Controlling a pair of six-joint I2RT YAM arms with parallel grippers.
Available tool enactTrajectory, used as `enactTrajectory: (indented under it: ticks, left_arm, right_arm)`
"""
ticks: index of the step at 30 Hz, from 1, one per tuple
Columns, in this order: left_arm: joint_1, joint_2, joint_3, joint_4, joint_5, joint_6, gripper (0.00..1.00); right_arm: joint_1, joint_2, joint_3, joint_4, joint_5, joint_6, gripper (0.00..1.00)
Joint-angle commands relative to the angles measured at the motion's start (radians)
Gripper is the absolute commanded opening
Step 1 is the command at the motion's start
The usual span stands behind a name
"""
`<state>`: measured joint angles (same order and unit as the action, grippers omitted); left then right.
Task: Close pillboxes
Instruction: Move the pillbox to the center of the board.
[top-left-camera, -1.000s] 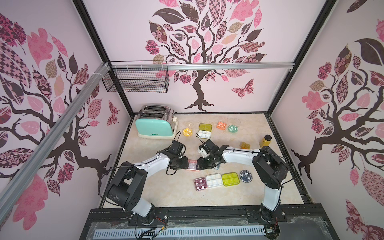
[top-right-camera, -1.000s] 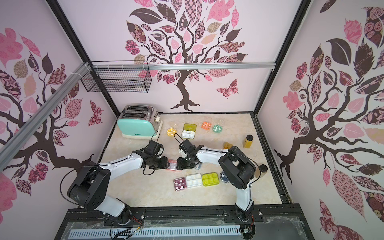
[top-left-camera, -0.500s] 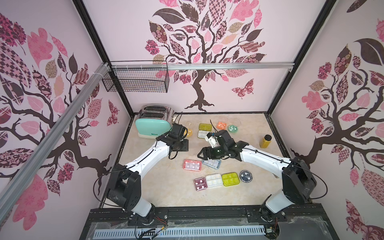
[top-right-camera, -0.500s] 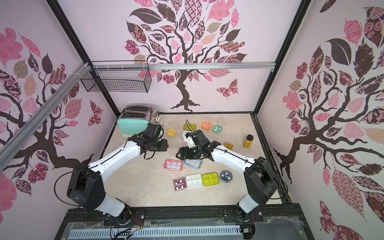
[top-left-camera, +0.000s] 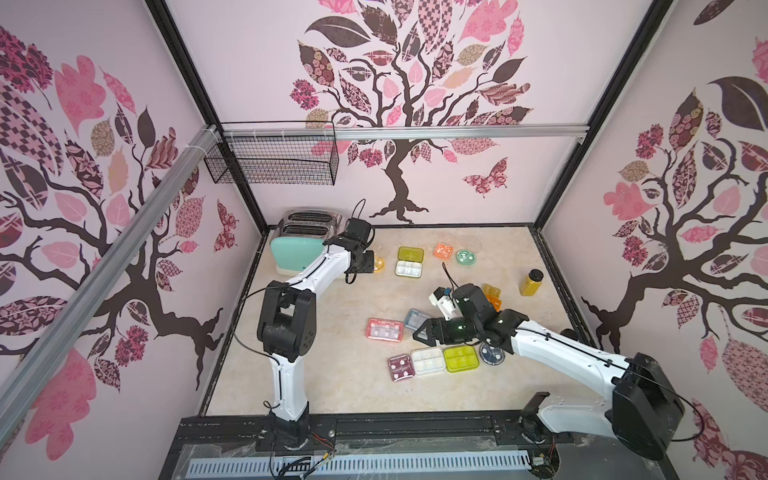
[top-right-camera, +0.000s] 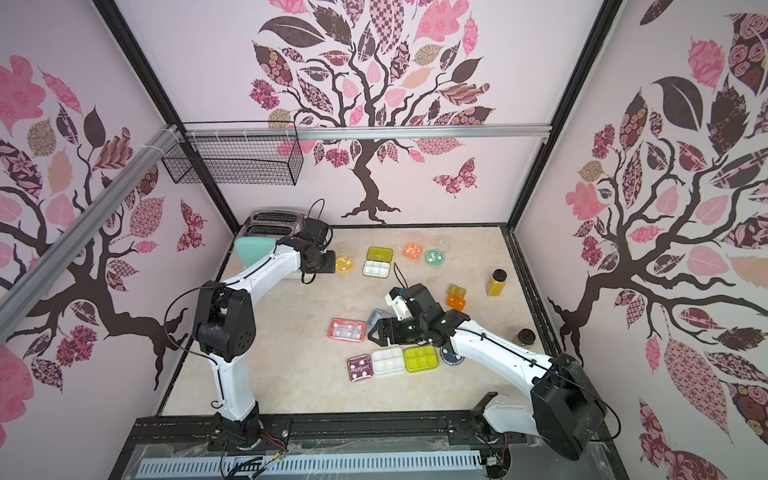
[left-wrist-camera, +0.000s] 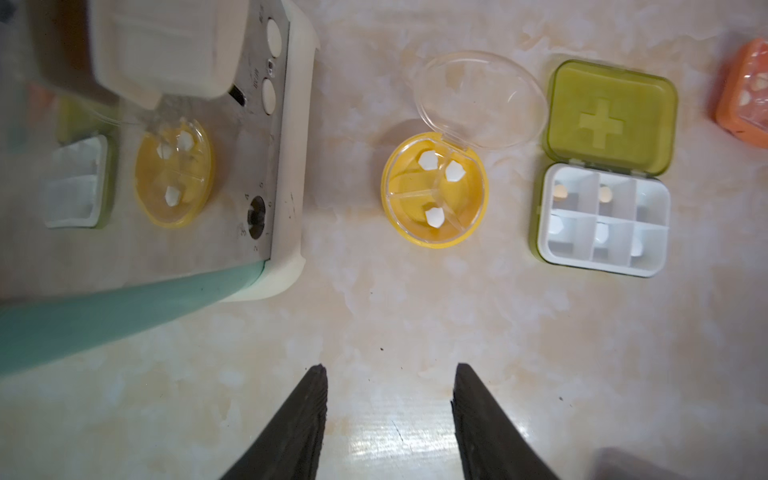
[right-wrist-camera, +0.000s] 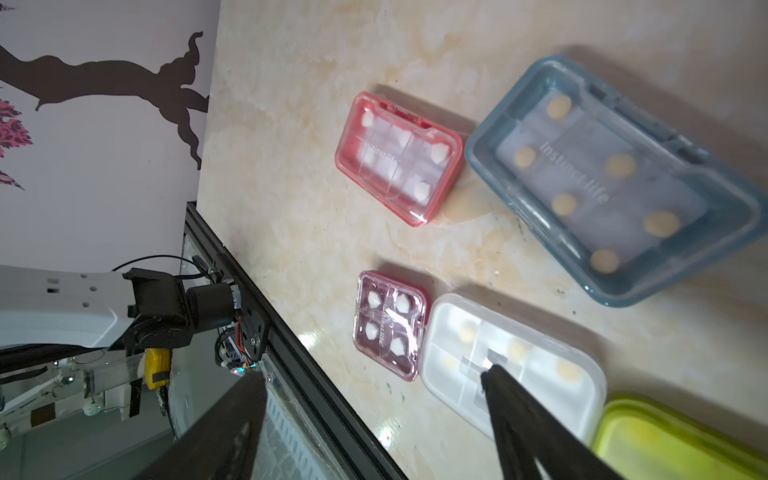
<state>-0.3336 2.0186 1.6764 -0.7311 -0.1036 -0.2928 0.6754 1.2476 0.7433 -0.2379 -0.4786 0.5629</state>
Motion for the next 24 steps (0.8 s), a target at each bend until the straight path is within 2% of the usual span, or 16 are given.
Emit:
enactTrajectory:
  ticks: [1, 3, 8, 15, 24]
  left_arm:
    - [0.004, 0.058, 0.053, -0.01, -0.011, 0.008, 0.51]
    - [0.009, 0.101, 0.091, -0.009, -0.01, 0.007, 0.5]
    - [0.018, 0.191, 0.172, 0.033, 0.003, 0.02, 0.4]
    - [0.056, 0.312, 0.329, 0.01, 0.03, -0.019, 0.37]
    - [0.076, 0.355, 0.327, 0.045, 0.088, -0.036, 0.37]
  right_arm:
    - [0.003, -0.023, -0.019, 0.021, -0.032, 0.017, 0.85]
    - [0.003, -0.024, -0.026, 0.019, -0.036, 0.01, 0.85]
    - [0.003, -0.024, -0.049, 0.043, -0.041, 0.002, 0.86]
    - [0.003, -0.01, -0.038, 0.039, -0.05, -0.02, 0.88]
    - [-0.004, -0.024, -0.013, -0.009, -0.019, -0.069, 0.89]
